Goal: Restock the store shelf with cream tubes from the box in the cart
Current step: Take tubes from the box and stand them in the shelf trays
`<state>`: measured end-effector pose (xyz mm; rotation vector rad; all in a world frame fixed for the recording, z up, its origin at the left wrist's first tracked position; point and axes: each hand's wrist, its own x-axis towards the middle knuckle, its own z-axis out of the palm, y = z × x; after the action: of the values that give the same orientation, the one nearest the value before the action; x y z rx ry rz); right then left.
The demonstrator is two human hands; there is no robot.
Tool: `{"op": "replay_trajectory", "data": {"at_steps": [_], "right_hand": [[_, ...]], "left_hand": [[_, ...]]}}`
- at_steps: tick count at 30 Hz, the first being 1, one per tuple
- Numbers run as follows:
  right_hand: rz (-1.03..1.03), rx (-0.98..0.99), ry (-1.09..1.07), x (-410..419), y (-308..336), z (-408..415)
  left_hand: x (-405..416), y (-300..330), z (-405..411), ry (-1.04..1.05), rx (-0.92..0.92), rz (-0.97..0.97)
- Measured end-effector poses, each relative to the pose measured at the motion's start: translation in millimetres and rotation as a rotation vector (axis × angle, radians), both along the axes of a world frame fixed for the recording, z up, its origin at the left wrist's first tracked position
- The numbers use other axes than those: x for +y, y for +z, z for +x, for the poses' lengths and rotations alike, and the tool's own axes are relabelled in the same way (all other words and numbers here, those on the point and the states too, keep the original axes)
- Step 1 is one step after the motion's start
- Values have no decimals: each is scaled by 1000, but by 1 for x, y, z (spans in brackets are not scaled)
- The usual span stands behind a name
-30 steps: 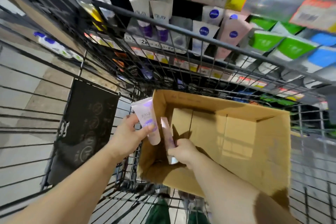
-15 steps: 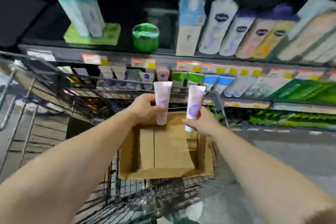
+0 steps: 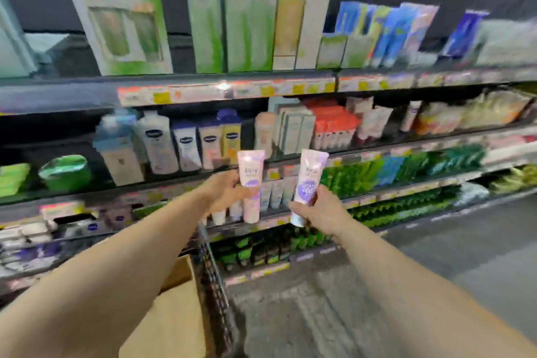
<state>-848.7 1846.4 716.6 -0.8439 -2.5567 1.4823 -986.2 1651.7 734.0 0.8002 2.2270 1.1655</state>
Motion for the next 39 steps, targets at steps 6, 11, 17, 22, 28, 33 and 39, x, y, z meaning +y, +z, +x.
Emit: {"op": "replay_trajectory", "data": {"at_steps": [6, 11, 17, 22, 28, 33, 39], "right_hand": [[53, 81, -122, 161, 69, 99], [52, 145, -219, 254, 104, 154], [24, 202, -336, 342, 110, 163], [-26, 295, -313, 407, 120, 120], [45, 316, -250, 489, 151, 32], [95, 398, -205, 542, 176, -40], [280, 515, -170, 591, 208, -113]], "left_hand": [[172, 59, 65, -132, 50, 76], [286, 94, 102, -222, 35, 134], [388, 120, 98, -293, 150, 210], [461, 126, 52, -256, 146, 224], [531, 141, -11, -233, 152, 241], [563, 147, -44, -150, 77, 292], [578, 155, -63, -20, 114, 323]]}}
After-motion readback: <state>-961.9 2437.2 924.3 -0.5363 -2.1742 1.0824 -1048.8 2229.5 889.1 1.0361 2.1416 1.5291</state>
